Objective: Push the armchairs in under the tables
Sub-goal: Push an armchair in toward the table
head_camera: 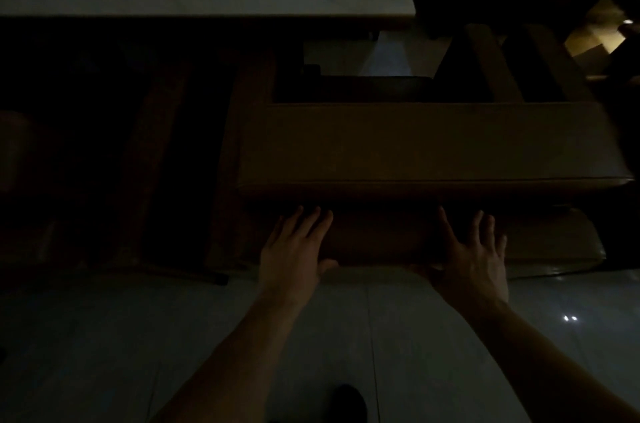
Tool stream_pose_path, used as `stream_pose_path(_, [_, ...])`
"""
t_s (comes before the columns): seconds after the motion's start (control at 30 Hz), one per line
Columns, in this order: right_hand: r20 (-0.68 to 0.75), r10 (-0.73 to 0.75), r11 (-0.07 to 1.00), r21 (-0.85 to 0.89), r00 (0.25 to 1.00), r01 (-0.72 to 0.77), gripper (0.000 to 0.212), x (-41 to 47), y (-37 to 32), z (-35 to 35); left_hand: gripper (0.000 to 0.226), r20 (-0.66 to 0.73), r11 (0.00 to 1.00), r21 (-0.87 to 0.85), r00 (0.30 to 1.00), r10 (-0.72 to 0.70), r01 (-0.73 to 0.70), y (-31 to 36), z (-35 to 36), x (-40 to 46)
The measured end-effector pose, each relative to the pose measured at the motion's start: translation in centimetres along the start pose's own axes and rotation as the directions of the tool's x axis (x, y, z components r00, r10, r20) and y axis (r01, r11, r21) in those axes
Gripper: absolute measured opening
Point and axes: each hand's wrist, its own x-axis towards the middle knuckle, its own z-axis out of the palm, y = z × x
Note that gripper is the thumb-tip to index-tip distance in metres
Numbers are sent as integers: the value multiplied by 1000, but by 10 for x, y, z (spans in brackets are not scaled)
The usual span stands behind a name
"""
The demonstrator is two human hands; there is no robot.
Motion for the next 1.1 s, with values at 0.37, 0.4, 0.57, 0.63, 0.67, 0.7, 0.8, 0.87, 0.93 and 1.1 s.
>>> stream_pose_path(0.37, [70, 7, 1000, 4, 998, -7, 111, -10, -16, 5, 75, -7, 1000, 21, 1000, -1, 1, -16, -3, -7])
stream_pose_path(0.4, [74, 5, 1000, 12, 997, -5, 111, -12, -20, 6, 75, -8, 1000, 18, 1000, -2, 3, -20, -4, -10])
stream_pose_path(0.57, [89, 5, 1000, 19, 996, -7, 111, -23, -37, 6, 74, -7, 1000, 7, 1000, 8, -8, -37, -3, -19])
stream_pose_path(0.63, [107, 4, 1000, 17, 994, -6, 112, -26, -40, 4, 74, -5, 1000, -4, 1000, -4, 3, -39, -4, -21])
stream_pose_path(0.67, [114, 1, 1000, 17, 994, -3, 112, -28, -40, 3, 74, -4, 1000, -3, 1000, -4, 4, -40, -4, -22])
stream_pose_path(0.7, [116, -1, 1000, 17, 993, -1, 111, -28, -41, 3, 73, -9, 1000, 2, 1000, -3, 3, -40, -4, -24])
stream_pose_path(0.8, [121, -9, 1000, 16, 993, 7, 107, -35, -39, 5, 72, 1, 1000, 0, 1000, -14, 14, -39, -4, -32])
stream_pose_path(0.87, [129, -19, 1000, 16, 991, 17, 106, -41, -37, 6, 72, -3, 1000, 11, 1000, -21, 21, -39, -2, -41])
stream_pose_path(0.93, [135, -26, 1000, 1, 991, 26, 107, -46, -35, 8, 72, 9, 1000, 13, 1000, -20, 20, -39, 0, -49])
stream_pose_path(1.1, [133, -16, 1000, -1, 991, 16, 105, -47, -36, 10, 73, 31, 1000, 1, 999, 17, -17, -45, 3, -51])
